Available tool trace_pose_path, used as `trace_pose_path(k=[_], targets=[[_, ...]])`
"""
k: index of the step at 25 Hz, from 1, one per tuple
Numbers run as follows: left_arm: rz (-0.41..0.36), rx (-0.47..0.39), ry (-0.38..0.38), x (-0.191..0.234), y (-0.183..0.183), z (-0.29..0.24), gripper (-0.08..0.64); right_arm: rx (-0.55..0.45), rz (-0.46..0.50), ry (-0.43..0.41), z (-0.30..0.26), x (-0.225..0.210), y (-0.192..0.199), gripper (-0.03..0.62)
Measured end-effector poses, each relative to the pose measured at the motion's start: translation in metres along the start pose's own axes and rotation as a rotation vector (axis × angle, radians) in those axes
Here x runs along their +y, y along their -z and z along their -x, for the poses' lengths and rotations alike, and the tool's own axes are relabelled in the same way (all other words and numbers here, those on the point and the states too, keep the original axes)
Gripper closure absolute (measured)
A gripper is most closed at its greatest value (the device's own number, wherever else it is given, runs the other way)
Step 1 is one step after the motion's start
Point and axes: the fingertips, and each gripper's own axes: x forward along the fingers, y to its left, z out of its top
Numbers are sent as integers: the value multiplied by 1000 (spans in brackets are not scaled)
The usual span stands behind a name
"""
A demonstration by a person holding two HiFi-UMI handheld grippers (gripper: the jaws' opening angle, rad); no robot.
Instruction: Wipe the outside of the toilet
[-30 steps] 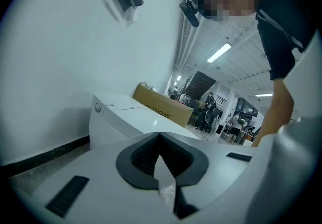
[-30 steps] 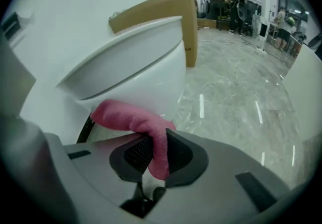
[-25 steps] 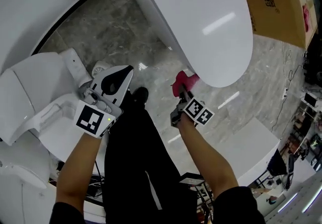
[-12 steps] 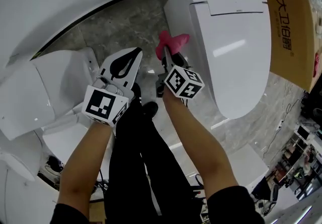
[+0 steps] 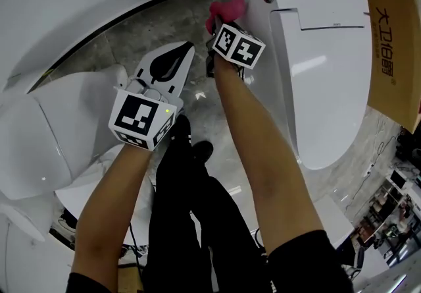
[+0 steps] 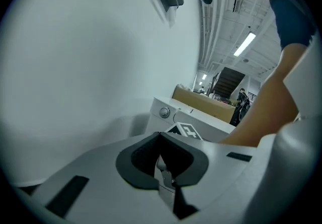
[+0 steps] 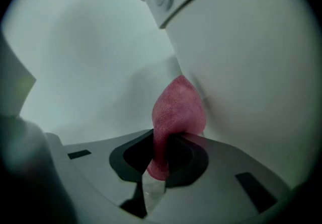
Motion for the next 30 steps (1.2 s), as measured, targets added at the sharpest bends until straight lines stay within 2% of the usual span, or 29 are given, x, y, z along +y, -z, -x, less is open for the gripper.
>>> trace_pose_path(k=[3, 8, 12, 15, 20, 23, 30], targets=[[-12, 0, 11, 6, 9, -3, 545, 3, -13, 33, -28, -12, -1, 525], [20, -20, 9, 11, 27, -11, 545, -5, -32, 75, -56, -32, -4, 525], [23, -27, 20, 7, 29, -14, 545, -47, -142, 118, -57, -47, -9, 525], [26, -27, 28, 0, 26, -13, 545, -73, -183, 128, -48, -51, -11, 526], [27, -33, 50, -15, 16, -8, 545, -130, -358, 172, -27, -66, -6, 526], [23, -30, 60, -21, 11, 0, 545, -143, -389, 177, -11, -73, 0, 526], [53, -3, 72, -48, 15, 13, 545, -137, -488, 254, 44, -114, 60, 525]])
